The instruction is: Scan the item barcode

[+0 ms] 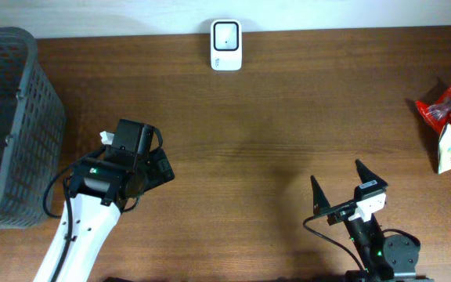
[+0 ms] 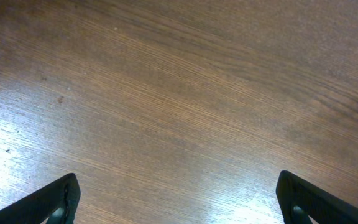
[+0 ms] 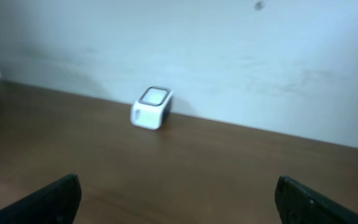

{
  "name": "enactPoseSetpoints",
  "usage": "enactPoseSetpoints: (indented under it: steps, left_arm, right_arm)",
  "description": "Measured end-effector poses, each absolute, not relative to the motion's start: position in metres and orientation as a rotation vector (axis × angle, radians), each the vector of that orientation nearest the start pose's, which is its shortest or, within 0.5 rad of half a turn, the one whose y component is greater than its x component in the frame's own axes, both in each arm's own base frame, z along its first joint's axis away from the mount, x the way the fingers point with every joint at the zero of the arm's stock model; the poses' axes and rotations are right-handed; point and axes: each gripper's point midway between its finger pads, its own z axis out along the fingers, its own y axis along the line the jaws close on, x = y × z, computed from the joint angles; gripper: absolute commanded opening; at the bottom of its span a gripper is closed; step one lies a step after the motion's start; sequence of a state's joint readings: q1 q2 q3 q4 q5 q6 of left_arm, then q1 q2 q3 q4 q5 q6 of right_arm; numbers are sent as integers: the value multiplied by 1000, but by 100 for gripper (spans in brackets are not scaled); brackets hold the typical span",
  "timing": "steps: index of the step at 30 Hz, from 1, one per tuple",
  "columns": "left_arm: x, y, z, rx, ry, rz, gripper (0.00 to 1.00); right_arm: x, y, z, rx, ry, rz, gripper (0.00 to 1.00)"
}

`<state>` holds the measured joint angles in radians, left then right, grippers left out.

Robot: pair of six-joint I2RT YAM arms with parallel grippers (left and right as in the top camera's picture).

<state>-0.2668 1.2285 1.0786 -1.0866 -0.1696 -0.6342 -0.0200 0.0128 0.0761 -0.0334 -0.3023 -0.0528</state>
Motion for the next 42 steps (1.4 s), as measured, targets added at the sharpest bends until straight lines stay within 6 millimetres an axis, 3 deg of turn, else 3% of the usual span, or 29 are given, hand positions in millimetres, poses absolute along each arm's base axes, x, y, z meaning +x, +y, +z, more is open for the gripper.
enactPoseSetpoints:
  steps: [4, 5, 6, 12, 33, 35, 37, 39, 42]
  left_arm:
    - [261, -41, 155, -545, 2715, 9, 99]
    - [261, -41, 155, -545, 2715, 9, 99]
    - [261, -41, 155, -545, 2715, 9, 99]
    - [261, -41, 155, -545, 2715, 9, 99]
    - [261, -41, 155, -545, 2715, 9, 99]
    - [248, -38, 151, -548, 2764, 42, 99]
    - [248, -38, 151, -548, 2764, 44, 99]
    - [251, -38, 152, -512, 2759, 47, 99]
    - [275, -48, 159, -300, 2620, -40, 99]
  right_arm:
    - [243, 32, 191, -197, 1504, 105, 99]
    - [245, 24, 170, -154, 1595, 77, 98]
    - [245, 18, 161, -129, 1630, 54, 99]
    - [246, 7, 160, -78, 1640, 0, 99]
    - [246, 7, 160, -53, 1641, 23, 99]
    - [246, 7, 160, -54, 1641, 23, 98]
    - [246, 7, 160, -53, 1641, 22, 99]
    - [246, 7, 160, -53, 1641, 23, 99]
    - [246, 6, 160, -52, 1641, 22, 99]
